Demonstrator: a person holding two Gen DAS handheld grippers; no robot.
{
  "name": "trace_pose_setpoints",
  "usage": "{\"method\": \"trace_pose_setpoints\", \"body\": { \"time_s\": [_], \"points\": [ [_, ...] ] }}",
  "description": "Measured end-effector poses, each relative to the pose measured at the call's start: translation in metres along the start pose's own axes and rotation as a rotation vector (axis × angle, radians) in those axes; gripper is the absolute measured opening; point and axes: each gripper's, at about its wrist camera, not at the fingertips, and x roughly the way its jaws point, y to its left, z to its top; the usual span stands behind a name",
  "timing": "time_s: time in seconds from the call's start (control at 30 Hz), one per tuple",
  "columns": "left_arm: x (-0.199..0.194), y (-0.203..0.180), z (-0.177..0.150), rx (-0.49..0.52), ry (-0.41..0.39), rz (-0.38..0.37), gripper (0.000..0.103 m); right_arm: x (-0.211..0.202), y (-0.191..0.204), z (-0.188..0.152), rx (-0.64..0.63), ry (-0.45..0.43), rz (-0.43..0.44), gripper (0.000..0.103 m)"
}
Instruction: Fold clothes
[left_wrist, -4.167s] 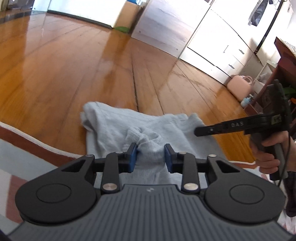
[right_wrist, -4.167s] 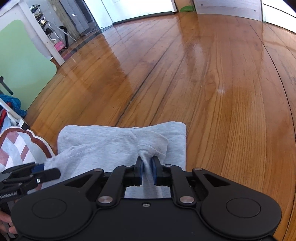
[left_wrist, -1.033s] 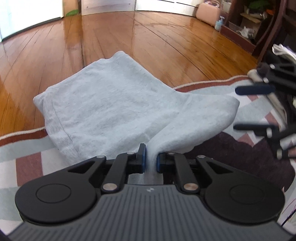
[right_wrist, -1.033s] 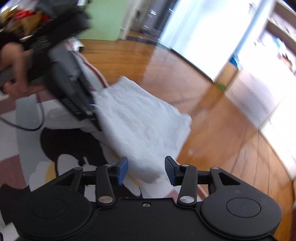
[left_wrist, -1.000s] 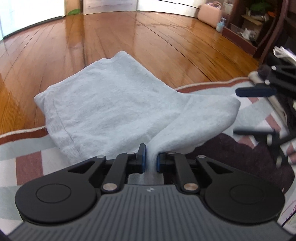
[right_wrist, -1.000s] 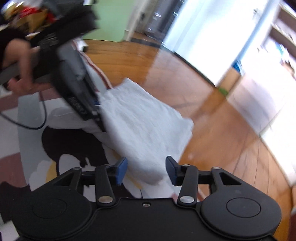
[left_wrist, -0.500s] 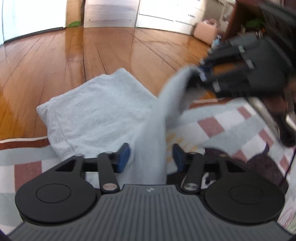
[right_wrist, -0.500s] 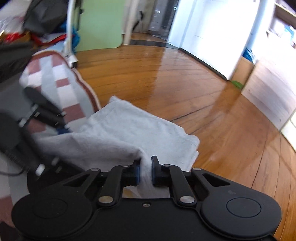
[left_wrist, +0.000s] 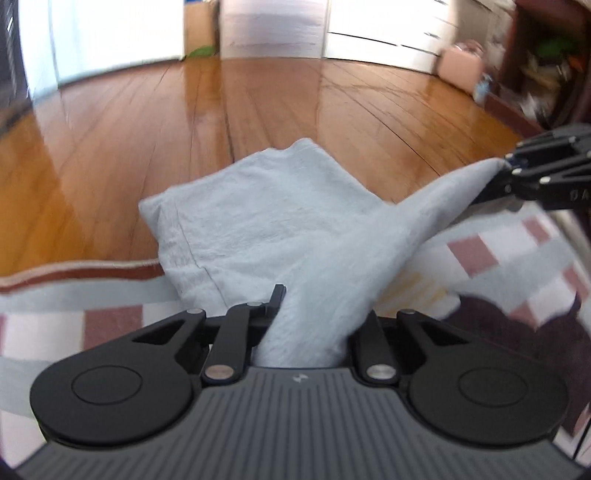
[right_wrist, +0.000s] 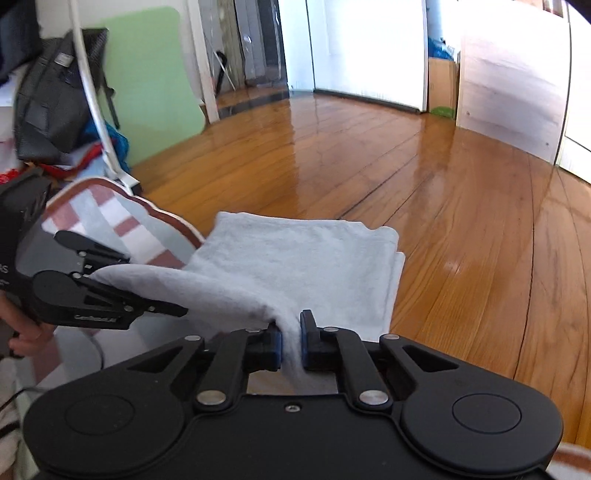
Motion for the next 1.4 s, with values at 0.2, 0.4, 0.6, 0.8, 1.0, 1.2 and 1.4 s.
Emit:
{"method": "trace_pose_setpoints", "body": {
  "time_s": [0.2, 0.4, 0.6, 0.8, 1.0, 1.2, 1.4],
  "points": [
    [-0.051, -0.024, -0.02, 0.09, -0.012, -0.116, 0.015, -0.062, 0.024, -0.037, 0.022, 0.008, 0.068, 0.01],
    [-0.103, -0.05, -0.037, 0.137, 0.118, -0.196, 0.015, -0.115, 0.045, -0.05, 0.091, 0.119, 0.267, 0.01],
    [-0.094, -0.05, -0.032, 0.123, 0.143, -0.126, 0.029, -0.086, 0.025, -0.03, 0.089, 0.171, 0.263, 0.01],
    [-0.035, -0.028, 0.001, 0.085, 0.159, -0.064, 0.041, -0.012, -0.033, -0.02, 0.288, 0.181, 0.202, 0.011],
    [0.03, -0.007, -0.007, -0.115, 0.225, -0.016, 0.039, 0.048, -0.083, -0.045, 0.634, 0.198, 0.21, 0.018],
    [0.037, 0.01, -0.01, -0.145, 0.153, -0.047, 0.033, 0.029, -0.091, -0.096, 0.898, 0.038, 0.147, 0.051],
    [0.041, 0.018, -0.01, -0.192, 0.151, -0.075, 0.032, 0.022, -0.075, -0.104, 0.868, -0.004, 0.097, 0.056]
  ]
}}
